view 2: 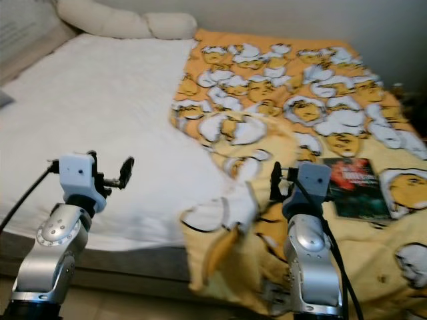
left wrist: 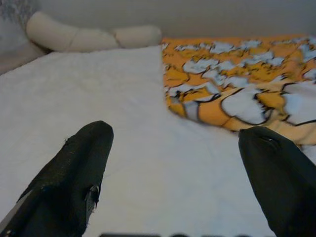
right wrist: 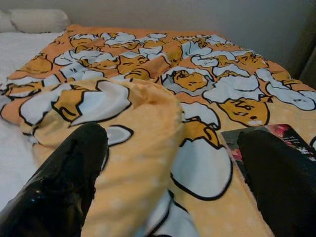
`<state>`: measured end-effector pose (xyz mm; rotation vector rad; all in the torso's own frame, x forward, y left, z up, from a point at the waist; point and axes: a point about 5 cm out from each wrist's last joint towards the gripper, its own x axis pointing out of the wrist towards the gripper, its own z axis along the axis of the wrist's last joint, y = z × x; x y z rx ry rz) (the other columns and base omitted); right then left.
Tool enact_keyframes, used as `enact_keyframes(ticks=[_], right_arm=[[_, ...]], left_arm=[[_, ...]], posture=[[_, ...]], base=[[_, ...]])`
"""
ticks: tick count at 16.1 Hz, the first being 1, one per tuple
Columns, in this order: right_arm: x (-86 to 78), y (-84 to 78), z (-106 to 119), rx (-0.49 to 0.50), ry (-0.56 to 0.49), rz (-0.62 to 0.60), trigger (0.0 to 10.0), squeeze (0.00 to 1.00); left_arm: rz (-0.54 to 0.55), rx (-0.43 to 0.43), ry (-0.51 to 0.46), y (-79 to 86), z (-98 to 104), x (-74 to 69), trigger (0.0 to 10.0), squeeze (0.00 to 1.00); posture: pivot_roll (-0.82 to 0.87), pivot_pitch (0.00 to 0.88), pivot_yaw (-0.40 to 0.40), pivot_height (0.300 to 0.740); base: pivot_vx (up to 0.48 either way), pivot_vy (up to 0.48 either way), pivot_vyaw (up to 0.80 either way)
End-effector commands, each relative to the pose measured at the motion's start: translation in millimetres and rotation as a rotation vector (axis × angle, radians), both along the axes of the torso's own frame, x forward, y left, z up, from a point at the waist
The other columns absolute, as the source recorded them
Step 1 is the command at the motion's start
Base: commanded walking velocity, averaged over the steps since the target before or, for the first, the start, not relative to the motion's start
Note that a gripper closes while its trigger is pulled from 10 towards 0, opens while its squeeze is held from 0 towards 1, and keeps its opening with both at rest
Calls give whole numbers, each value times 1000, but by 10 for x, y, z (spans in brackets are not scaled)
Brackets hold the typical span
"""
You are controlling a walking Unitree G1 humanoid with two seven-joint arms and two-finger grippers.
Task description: Clean up the room
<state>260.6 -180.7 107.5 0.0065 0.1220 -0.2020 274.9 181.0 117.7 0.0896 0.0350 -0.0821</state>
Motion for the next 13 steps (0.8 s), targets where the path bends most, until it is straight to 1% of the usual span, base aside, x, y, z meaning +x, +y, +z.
enact_keyframes(ticks=[1, 2, 6, 8, 13], right_arm=[[11, 74, 5, 5, 1, 41, 10000, 1000], [13, 89, 6, 17, -1, 54, 10000, 1000], [13, 76, -9, 15, 6, 42, 10000, 1000], [7, 67, -27, 4, 19, 27, 10000, 1000], [-1, 89, -41, -11, 23, 49, 10000, 1000]], left_arm=[[13, 14, 10, 49, -18, -14, 10000, 1000], [11, 16, 9, 47, -18, -11, 10000, 1000], [6, 23, 8, 45, -15, -4, 10000, 1000], [4, 26, 10, 48, -18, -9, 10000, 1000], [-1, 34, 13, 49, -31, -20, 10000, 1000]], posture=[[-80, 0, 27, 740], [-80, 0, 29, 740], [-78, 0, 29, 740], [-78, 0, 30, 740], [-78, 0, 30, 740]], base=[[0, -480, 0], [0, -480, 800], [0, -480, 755], [0, -480, 0], [0, -480, 0]])
